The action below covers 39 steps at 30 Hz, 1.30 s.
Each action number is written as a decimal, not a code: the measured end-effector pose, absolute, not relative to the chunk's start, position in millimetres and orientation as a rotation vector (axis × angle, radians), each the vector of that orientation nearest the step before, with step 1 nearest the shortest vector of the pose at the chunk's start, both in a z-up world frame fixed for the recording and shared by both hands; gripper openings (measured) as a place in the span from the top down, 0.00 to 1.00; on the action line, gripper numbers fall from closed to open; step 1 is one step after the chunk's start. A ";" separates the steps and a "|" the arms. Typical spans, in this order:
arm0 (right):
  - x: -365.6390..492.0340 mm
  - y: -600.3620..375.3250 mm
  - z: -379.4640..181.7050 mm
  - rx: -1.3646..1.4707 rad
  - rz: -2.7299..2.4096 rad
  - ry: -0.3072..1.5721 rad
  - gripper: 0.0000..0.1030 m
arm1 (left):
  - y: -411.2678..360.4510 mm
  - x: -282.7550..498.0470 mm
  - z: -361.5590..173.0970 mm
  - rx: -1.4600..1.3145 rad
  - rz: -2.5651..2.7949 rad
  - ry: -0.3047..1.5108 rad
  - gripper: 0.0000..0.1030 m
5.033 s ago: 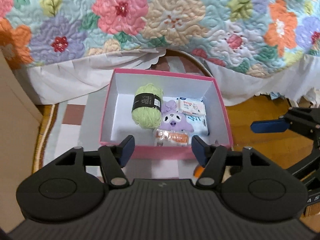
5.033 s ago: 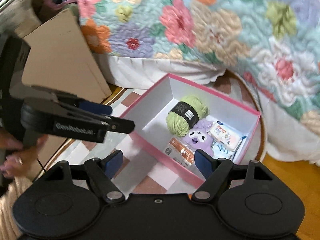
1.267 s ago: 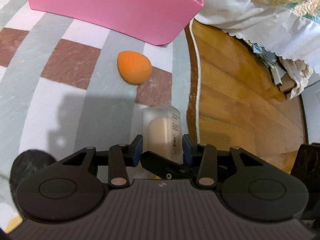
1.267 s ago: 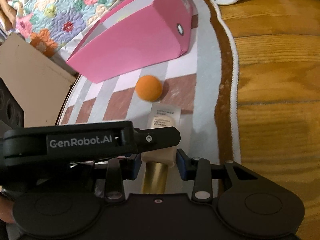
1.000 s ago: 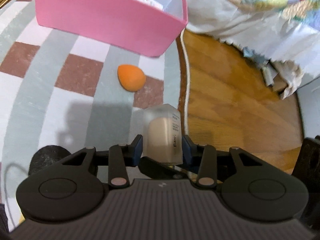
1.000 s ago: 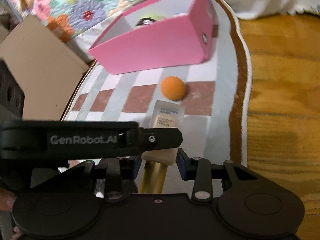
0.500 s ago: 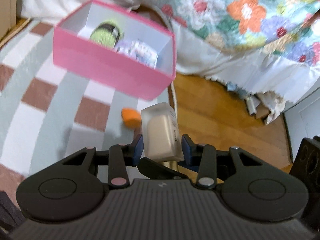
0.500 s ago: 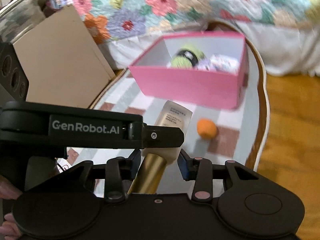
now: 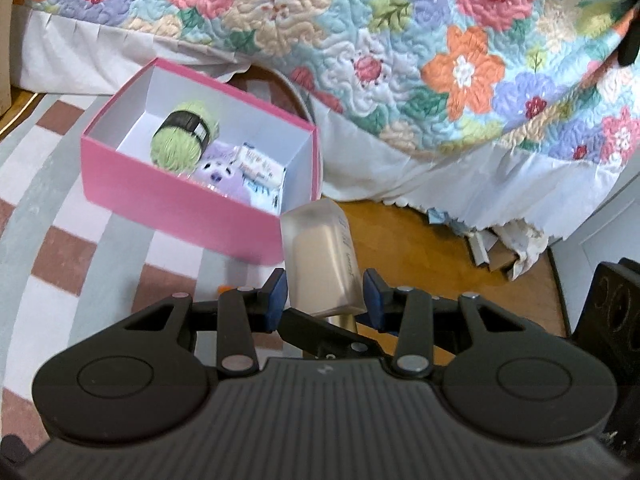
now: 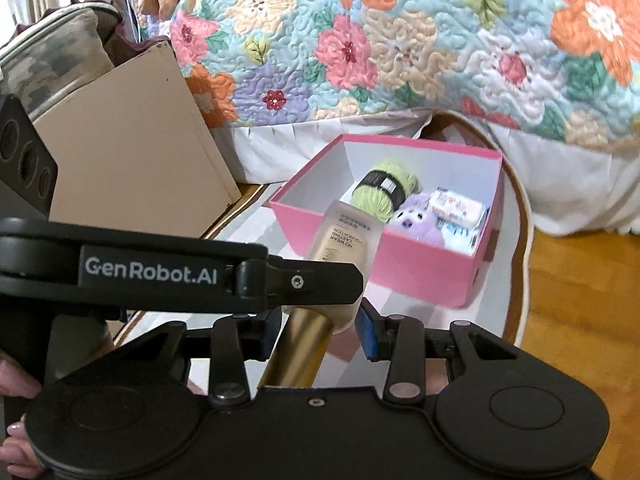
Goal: Organize objects
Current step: 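Carry the foundation bottle with the left tool into the pink box and release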
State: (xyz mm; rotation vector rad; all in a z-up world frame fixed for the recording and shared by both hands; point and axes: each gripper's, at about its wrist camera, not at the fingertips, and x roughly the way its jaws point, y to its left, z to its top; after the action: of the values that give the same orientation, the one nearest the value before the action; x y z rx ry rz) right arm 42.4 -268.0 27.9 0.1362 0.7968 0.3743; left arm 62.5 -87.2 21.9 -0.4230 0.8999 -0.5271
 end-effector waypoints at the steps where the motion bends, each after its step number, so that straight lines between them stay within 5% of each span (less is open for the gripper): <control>1: 47.5 -269.6 30.6 0.132 0.378 0.800 0.56 | -88.1 67.7 25.0 -0.425 -0.526 0.899 0.62; 15: 142.3 -275.1 31.7 0.181 0.384 0.745 0.56 | -93.5 170.1 32.9 -0.388 -0.466 0.893 0.61; 39: 284.5 -270.0 -67.0 0.068 0.312 1.030 0.56 | -99.4 296.4 -92.6 -0.483 -0.456 1.032 0.62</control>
State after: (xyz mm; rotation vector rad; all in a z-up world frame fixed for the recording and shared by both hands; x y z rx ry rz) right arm 284.5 -270.0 -67.0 0.0684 1.0303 0.3122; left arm 296.4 -99.4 -92.5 -0.4826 1.0321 -0.4555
